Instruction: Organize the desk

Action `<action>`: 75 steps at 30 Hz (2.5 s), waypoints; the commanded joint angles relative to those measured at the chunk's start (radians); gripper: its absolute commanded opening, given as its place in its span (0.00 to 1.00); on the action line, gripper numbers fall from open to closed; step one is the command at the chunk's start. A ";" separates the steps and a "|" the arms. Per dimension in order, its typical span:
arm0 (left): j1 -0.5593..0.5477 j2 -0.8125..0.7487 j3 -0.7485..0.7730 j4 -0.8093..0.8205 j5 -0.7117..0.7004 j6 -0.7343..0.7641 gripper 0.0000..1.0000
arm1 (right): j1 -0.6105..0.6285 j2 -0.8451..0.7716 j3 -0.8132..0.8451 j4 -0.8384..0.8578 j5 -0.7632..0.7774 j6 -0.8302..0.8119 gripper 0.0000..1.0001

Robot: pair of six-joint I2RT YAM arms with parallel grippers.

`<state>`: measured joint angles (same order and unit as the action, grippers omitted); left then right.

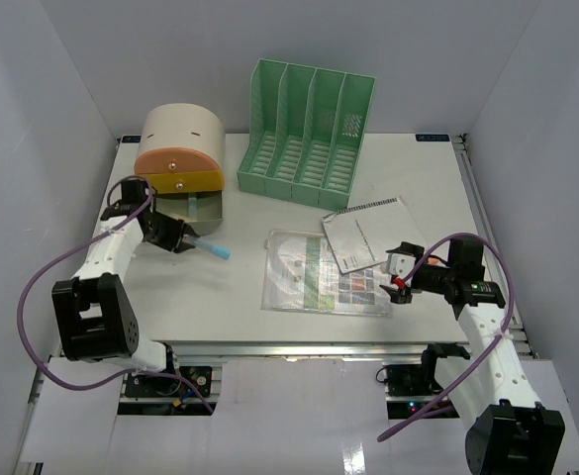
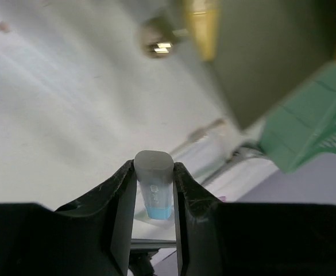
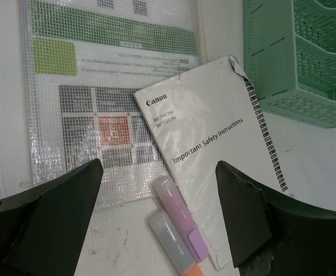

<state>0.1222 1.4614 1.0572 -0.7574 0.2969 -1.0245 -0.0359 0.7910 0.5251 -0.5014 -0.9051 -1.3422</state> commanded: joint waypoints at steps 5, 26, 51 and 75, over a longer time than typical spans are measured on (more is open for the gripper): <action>0.097 0.089 0.218 0.095 0.098 -0.161 0.00 | -0.015 -0.011 -0.013 -0.002 -0.023 0.005 0.86; 0.128 0.071 0.300 0.241 0.066 0.082 0.78 | -0.026 0.144 0.129 -0.276 0.167 -0.418 0.95; 0.140 -0.613 -0.546 1.027 0.616 0.472 0.98 | -0.099 0.816 0.575 -0.587 0.552 -0.724 0.83; 0.119 -0.565 -0.664 1.423 0.797 0.182 0.98 | -0.067 0.921 0.465 -0.450 0.624 -0.634 0.58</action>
<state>0.2586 0.8737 0.4140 0.4735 0.9978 -0.7313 -0.1099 1.6950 1.0248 -0.9514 -0.3178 -1.9710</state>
